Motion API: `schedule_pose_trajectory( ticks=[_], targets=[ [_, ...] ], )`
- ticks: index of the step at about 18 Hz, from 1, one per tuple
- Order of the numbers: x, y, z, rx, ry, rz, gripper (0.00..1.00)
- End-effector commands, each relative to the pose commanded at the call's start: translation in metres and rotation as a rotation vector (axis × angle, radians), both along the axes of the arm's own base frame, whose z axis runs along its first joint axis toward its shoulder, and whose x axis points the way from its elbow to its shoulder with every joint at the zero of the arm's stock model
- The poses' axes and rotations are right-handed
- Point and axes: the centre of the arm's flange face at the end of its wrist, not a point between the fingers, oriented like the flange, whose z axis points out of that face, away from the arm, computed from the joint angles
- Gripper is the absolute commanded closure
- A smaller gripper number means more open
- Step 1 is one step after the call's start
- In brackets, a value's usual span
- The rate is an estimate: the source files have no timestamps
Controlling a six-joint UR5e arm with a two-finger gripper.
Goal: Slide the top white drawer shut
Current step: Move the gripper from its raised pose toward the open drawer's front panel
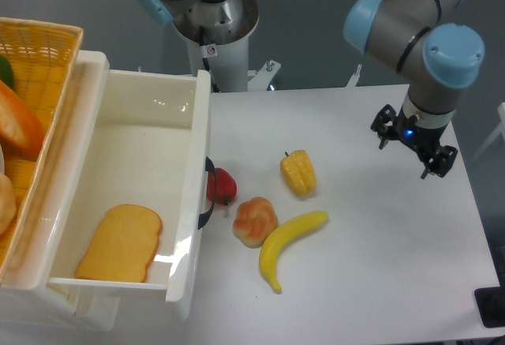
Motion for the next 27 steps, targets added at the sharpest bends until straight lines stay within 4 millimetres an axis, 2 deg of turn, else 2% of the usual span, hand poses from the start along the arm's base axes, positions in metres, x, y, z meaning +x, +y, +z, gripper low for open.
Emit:
schedule_pose_trajectory(
  ticks=[6,8,9,11,13,15,19,20,22,24,27],
  targets=[
    [0.006,0.001,-0.005,-0.016,-0.006,0.017,0.0],
    [0.018,-0.011,0.003,0.003,0.012,0.101,0.0],
    [0.026,-0.018,-0.001,0.016,0.015,0.122,0.0],
    [0.041,-0.019,-0.015,0.04,0.028,0.148,0.0],
    [0.045,-0.013,-0.012,0.054,0.032,0.192,0.0],
    [0.057,0.001,-0.021,0.053,0.014,0.258,0.0],
    [0.073,0.024,-0.023,0.125,-0.033,0.318,0.0],
    [0.075,0.029,-0.026,0.153,-0.058,0.372,0.05],
    [0.087,0.045,-0.027,0.169,-0.087,0.493,0.29],
    [0.099,0.064,-0.033,0.19,-0.124,0.569,0.42],
    [0.117,0.094,-0.037,0.229,-0.192,0.64,0.69]
  ],
)
